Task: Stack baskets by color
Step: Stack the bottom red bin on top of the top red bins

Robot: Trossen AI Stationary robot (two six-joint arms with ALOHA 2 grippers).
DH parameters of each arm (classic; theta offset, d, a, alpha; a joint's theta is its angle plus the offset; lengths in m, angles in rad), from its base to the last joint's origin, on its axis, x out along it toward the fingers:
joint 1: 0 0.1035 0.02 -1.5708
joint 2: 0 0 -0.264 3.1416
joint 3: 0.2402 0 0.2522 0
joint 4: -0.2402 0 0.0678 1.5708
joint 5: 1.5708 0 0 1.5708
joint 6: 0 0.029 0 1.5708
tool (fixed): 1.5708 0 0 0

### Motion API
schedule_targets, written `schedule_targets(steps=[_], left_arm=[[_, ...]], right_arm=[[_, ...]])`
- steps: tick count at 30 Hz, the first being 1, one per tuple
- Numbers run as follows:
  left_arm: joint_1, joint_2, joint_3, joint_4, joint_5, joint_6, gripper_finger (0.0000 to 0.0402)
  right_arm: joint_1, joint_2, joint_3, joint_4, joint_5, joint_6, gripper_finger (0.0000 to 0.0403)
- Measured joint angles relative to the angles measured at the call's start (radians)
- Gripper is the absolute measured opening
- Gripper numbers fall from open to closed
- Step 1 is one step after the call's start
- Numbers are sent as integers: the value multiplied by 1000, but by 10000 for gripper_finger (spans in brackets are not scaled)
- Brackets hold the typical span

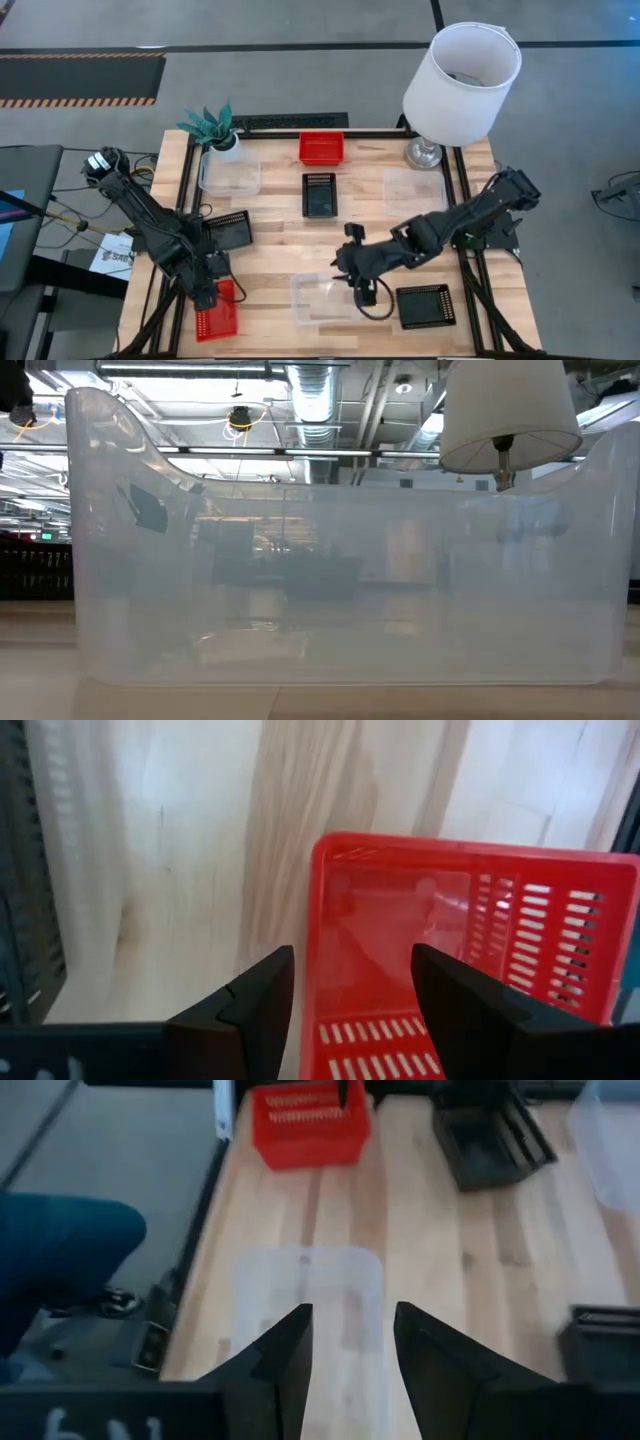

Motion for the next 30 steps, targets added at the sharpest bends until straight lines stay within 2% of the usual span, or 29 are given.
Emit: schedule_targets(steps=[6,14,23,26,30], left_arm=[[-16,65,0,12,-18,1,190],[-16,206,0,96,22,69,190],[-16,226,0,116,30,71,188],[-17,226,0,115,35,63,172],[-17,226,0,108,35,62,121]], right_arm=[[42,-1,-52,139,25,4,161],[90,-1,-108,254,75,29,157],[100,14,-121,287,95,55,149],[106,17,-121,304,101,55,147],[107,56,-124,289,104,47,145]])
